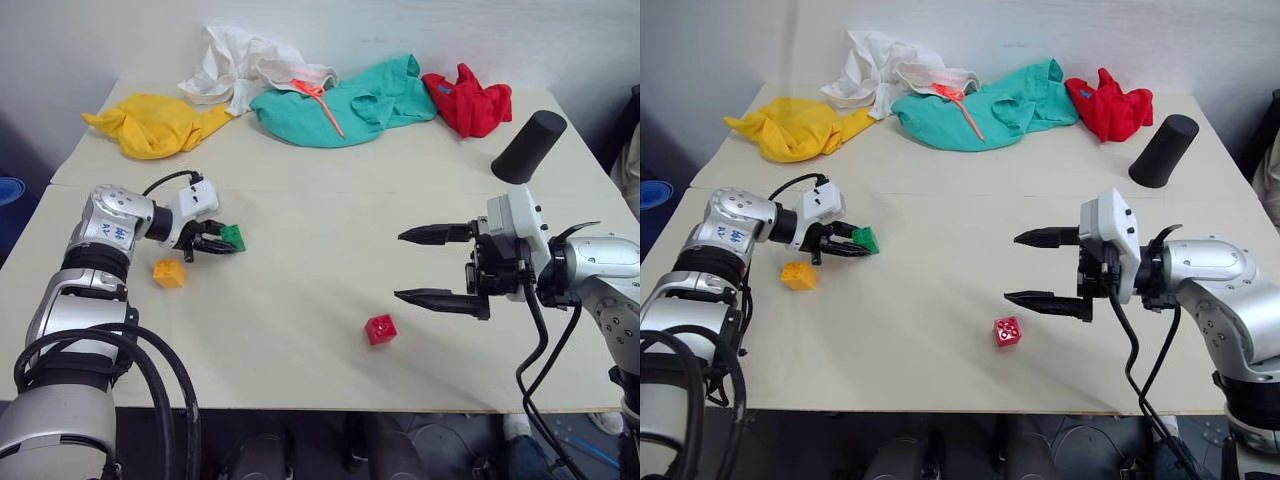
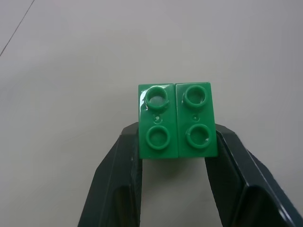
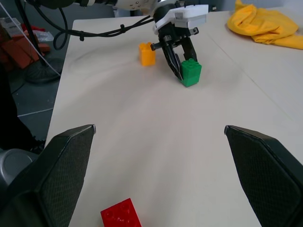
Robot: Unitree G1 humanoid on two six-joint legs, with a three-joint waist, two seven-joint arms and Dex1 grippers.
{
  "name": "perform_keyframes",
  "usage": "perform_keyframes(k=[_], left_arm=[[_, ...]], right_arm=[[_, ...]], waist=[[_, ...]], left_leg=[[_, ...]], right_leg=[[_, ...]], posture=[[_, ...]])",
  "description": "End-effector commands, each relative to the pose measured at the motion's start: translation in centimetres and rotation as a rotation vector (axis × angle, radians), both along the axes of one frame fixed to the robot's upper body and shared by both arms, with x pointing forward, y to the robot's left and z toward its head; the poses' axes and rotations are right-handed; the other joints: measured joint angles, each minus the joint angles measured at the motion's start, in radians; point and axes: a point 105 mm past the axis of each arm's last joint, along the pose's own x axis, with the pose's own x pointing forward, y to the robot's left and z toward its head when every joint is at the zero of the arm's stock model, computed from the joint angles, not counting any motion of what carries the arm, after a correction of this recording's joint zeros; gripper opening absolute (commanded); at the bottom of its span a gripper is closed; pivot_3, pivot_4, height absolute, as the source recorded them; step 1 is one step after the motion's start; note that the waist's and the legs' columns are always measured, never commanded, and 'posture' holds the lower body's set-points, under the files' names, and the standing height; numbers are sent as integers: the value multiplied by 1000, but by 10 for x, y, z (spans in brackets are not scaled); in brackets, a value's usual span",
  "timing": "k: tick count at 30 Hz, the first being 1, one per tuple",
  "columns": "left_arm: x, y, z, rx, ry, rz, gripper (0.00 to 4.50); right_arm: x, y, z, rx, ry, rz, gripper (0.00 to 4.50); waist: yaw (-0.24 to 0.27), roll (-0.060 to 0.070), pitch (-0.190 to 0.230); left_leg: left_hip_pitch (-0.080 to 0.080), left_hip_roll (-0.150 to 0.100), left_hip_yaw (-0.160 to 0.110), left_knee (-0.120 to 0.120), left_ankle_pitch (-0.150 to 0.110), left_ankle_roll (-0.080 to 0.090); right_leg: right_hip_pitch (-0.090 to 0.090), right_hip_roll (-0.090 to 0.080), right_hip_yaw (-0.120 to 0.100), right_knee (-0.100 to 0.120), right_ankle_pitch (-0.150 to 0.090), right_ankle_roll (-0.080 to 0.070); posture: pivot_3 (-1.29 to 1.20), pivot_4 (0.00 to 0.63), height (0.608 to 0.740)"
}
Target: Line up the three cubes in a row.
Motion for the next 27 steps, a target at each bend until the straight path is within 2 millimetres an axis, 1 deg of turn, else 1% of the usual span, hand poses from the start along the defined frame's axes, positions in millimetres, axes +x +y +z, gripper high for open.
perform_keyframes(k=[1,3,5,7,9,11,12,14,16,18,21,25,27], left_arm=[[-2,-5,16,-41,-43,-60,1482],[-7,-11,21,-65,-50,-119,1482],[-18,-20,24,-58,-56,-210,1482],[-37,-32,25,-53,-49,-310,1482],[-65,-48,21,-48,-30,-390,1482],[-90,-64,10,-6,-37,-407,1482],[-98,-70,6,1,-41,-392,1482],[-122,-88,-7,-9,-10,-372,1482],[-140,-99,-16,-9,15,-366,1482],[-145,-106,-22,-3,19,-325,1482],[-142,-113,-28,-9,9,-252,1482],[-138,-120,-40,8,-11,-239,1482],[-136,-124,-39,-6,-8,-235,1482]], right_arm=[[-8,0,0,-38,-23,38,4500],[-7,-3,-4,-58,-9,41,4500],[-9,-8,-11,-100,0,50,4500],[-11,-13,-21,-156,0,59,4500],[-15,-19,-30,-205,4,68,4500],[-17,-21,-32,-205,23,72,4500],[-18,-22,-31,-204,27,73,4500],[-18,-25,-32,-211,41,74,4500],[-18,-27,-33,-220,52,74,4500],[-19,-28,-34,-231,65,80,4500],[-20,-30,-36,-244,78,90,4500],[-18,-34,-42,-259,84,81,4500],[-16,-34,-44,-262,84,77,4500]], waist=[[0,0,0],[0,0,0],[-1,0,0],[-1,0,0],[-5,0,0],[-8,0,0],[-6,0,0],[-2,0,0],[-1,0,0],[5,0,0],[14,0,0],[22,0,0],[23,0,0]], left_leg=[[0,0,0,0,0,0],[0,0,0,0,0,0],[0,0,0,0,0,0],[0,0,0,0,0,0],[0,1,-1,0,0,0],[0,2,-1,0,0,0],[1,2,-1,0,0,0],[1,2,-2,2,0,-1],[2,2,-2,3,0,-1],[3,2,-3,3,0,-1],[3,1,-3,3,0,0],[3,1,-3,3,0,0],[3,1,-3,2,0,0]], right_leg=[[0,0,0,0,0,0],[0,0,0,0,0,0],[0,0,0,0,0,0],[0,-1,0,0,0,0],[0,-2,1,0,0,0],[1,-3,8,-1,0,0],[1,-4,10,-1,0,0],[1,-4,11,1,0,0],[2,-4,13,0,0,0],[3,-4,13,-1,0,0],[4,-4,13,-2,0,0],[3,-4,13,-2,0,0],[3,-4,13,-2,0,0]], posture=[[0,150,740],[0,150,740],[0,150,740],[0,150,740],[0,150,740],[0,150,740],[0,150,740],[0,150,740],[0,150,740],[0,150,740],[0,150,740],[0,150,740],[0,150,740]])
